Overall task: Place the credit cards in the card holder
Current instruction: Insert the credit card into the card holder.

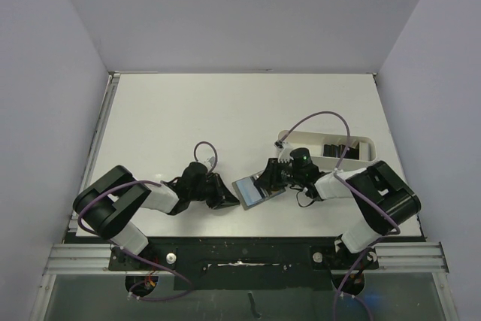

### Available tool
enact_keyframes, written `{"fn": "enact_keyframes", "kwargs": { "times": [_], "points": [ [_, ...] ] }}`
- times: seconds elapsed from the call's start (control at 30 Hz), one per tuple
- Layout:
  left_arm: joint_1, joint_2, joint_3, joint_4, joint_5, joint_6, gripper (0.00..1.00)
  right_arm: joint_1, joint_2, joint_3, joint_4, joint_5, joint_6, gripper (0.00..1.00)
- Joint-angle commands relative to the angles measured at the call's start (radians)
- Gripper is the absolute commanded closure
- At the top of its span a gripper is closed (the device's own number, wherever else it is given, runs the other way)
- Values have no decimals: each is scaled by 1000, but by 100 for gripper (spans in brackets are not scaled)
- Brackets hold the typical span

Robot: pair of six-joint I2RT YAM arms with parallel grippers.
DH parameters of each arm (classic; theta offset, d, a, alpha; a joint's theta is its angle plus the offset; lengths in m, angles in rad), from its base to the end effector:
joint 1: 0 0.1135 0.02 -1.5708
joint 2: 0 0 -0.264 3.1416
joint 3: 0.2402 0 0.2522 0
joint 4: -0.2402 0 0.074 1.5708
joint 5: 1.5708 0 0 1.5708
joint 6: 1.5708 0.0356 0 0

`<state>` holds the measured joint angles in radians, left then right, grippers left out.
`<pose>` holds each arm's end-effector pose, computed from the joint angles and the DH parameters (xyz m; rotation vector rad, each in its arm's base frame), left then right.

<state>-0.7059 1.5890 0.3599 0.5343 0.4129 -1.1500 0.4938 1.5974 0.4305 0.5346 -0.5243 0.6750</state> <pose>0.1774 -0.1700 0.0985 -0.3263 2.6120 -1.3110 0.2231 0.1404 0.1138 -0.1063 2.3810 1.1891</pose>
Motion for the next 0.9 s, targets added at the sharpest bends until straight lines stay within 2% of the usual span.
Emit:
{"fn": "enact_keyframes", "kwargs": {
  "times": [0.0, 0.13, 0.3, 0.63, 0.77, 0.87],
  "points": [
    [-9, 8, 5, -68, -72, 22, 100, 35, -61, 25, -225, 174, -71, 71],
    [-7, 12, 12, -66, -72, 22, 100, 54, -78, 62, -291, 203, -89, 64],
    [-7, 16, 25, -70, -60, 24, 100, 110, -99, 84, -305, 229, -54, 63],
    [-4, -4, 31, -72, -63, 28, 100, 187, -126, 56, -205, 270, 113, 76],
    [-3, -17, 27, -83, -65, 29, 100, 201, -154, 39, -175, 307, 185, 64],
    [11, -39, 23, -116, -71, 37, 100, 214, -199, 61, -258, 367, 163, 57]
  ]
}}
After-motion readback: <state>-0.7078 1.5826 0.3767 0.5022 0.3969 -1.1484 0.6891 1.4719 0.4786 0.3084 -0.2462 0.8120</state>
